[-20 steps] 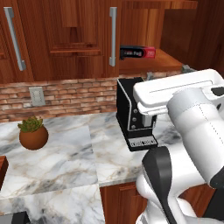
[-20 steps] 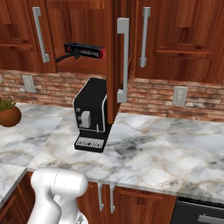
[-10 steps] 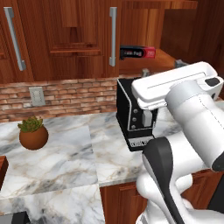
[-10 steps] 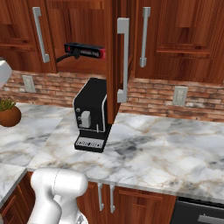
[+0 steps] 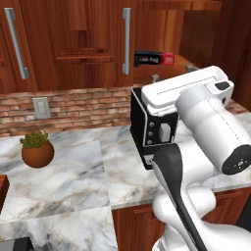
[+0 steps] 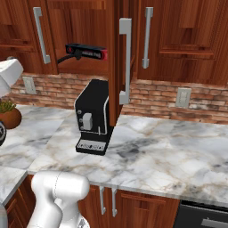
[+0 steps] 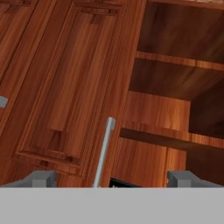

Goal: Pick the spray and dish brush from the cabinet and place them on the counter.

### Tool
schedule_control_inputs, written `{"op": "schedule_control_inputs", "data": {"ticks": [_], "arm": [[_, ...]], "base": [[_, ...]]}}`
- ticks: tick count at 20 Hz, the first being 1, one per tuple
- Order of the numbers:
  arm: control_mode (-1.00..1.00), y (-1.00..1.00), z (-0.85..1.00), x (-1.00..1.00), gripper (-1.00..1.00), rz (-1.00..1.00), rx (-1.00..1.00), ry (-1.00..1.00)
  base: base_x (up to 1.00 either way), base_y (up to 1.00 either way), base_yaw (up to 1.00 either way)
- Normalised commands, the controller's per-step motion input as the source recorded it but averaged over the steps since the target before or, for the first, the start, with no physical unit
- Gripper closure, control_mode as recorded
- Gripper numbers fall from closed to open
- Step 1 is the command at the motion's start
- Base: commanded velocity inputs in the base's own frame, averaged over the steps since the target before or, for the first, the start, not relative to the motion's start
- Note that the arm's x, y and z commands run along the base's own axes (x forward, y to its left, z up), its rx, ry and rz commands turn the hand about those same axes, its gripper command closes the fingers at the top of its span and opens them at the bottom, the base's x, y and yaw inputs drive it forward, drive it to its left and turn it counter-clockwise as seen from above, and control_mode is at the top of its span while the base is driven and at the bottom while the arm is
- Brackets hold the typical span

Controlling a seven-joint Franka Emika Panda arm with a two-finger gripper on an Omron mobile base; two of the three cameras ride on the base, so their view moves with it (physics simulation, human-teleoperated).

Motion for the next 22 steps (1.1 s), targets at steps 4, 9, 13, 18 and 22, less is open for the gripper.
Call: {"op": "schedule_control_inputs", "data": {"ticks": [4,9,13,18,22], "arm": [[-1.0,0.1,-0.02,0.34,-1.0,0.03,0.0,0.0],[-1.0,0.08,0.0,0.26,-1.0,0.01,-0.02,-0.01],[-1.0,0.09,0.0,0.16,-1.0,0.0,-0.06,-0.04],[-1.0,0.01,0.0,0.08,-1.0,-0.01,-0.06,-0.03],[-1.0,0.0,0.0,0.18,-1.0,-0.03,-0.04,0.0]], "base": [[0.0,0.0,0.0],[0.0,0.0,0.0],[0.0,0.0,0.0],[0.0,0.0,0.0],[0.0,0.0,0.0]]}}
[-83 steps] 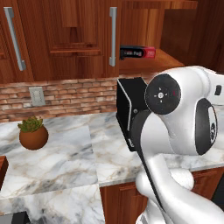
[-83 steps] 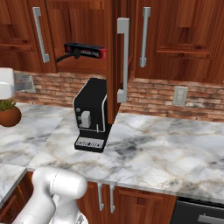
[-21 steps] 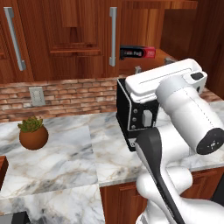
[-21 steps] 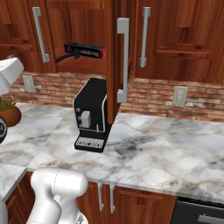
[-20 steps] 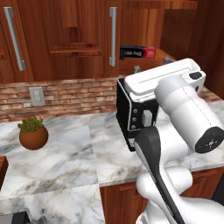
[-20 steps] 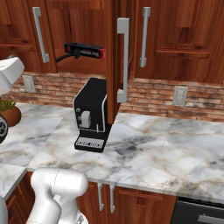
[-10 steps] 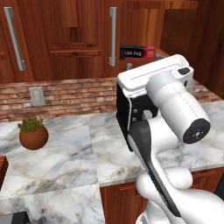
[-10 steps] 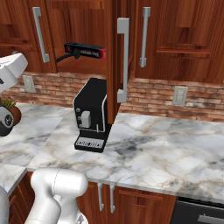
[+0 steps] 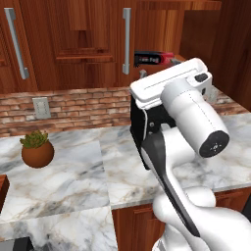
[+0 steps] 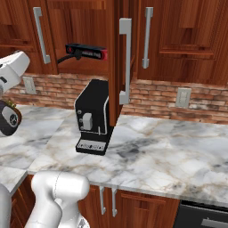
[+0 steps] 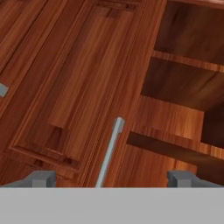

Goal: Pick the spray and dish brush from the cabinet and place them on the counter.

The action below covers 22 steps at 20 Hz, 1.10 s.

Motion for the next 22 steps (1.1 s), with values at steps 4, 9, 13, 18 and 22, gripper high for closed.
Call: {"op": "schedule_control_inputs", "data": {"ticks": [4,9,13,18,22], "arm": [[-1.0,0.01,0.0,0.3,-1.0,-0.05,-0.02,0.02],[-1.0,0.07,0.0,0.22,-1.0,-0.04,0.0,0.02],[-1.0,0.01,0.0,0.17,-1.0,0.0,0.01,0.03],[-1.0,0.0,0.0,0.2,-1.0,0.0,0.05,0.04],[-1.0,0.0,0.0,0.2,-1.0,0.0,0.08,0.04]], "base": [[0.0,0.0,0.0],[0.0,0.0,0.0],[0.0,0.0,0.0],[0.0,0.0,0.0],[0.0,0.0,0.0]]}}
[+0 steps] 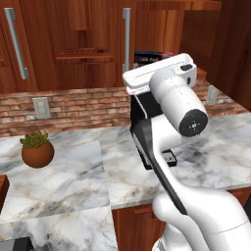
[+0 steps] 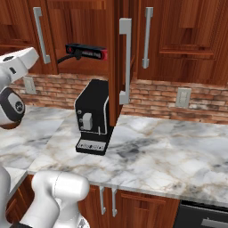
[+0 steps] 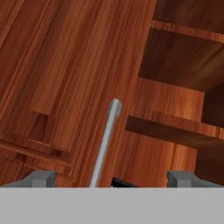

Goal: Pick the spray and dish brush from the cabinet and place them on the counter.

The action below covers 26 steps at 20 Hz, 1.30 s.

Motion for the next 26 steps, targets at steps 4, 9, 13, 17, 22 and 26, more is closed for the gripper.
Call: {"op": "schedule_control_inputs", "data": {"ticks": [4,9,13,17,22,26], "arm": [[-1.0,0.0,0.0,0.24,-1.0,0.0,0.11,0.03],[-1.0,0.02,-0.01,0.22,-1.0,0.0,0.12,0.0],[-1.0,0.11,-0.06,0.22,-1.0,0.0,0.11,0.0],[-1.0,0.11,-0.07,0.2,-1.0,0.0,0.09,0.0],[-1.0,0.02,-0.01,0.17,-1.0,0.01,0.02,0.0],[-1.0,0.0,0.0,0.22,-1.0,0.01,0.0,0.0]], "base": [[0.0,0.0,0.0],[0.0,0.0,0.0],[0.0,0.0,0.0],[0.0,0.0,0.0],[0.0,0.0,0.0],[0.0,0.0,0.0]]}}
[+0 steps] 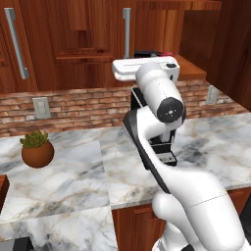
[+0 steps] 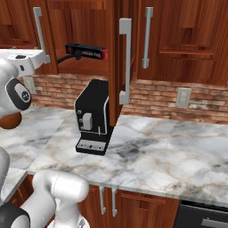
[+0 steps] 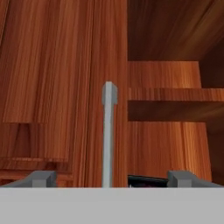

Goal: Pick the spray and dish brush from the cabinet and place them on the counter.

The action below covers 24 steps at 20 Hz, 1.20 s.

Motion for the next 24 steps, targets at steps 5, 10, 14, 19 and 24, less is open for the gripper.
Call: {"op": "schedule_control_inputs", "data": {"ticks": [5,10,14,19,24], "arm": [[-1.0,0.01,0.0,0.27,-1.0,0.01,0.0,0.0],[-1.0,0.04,-0.02,0.24,-1.0,0.01,0.0,0.0],[-1.0,0.13,-0.09,0.21,-1.0,0.01,0.0,0.0],[-1.0,0.11,-0.05,0.19,-1.0,0.0,0.0,0.0],[-1.0,0.01,0.0,0.18,-1.0,0.0,-0.01,-0.01]], "base": [[0.0,0.0,0.0],[0.0,0.0,0.0],[0.0,0.0,0.0],[0.0,0.0,0.0],[0.0,0.0,0.0]]}}
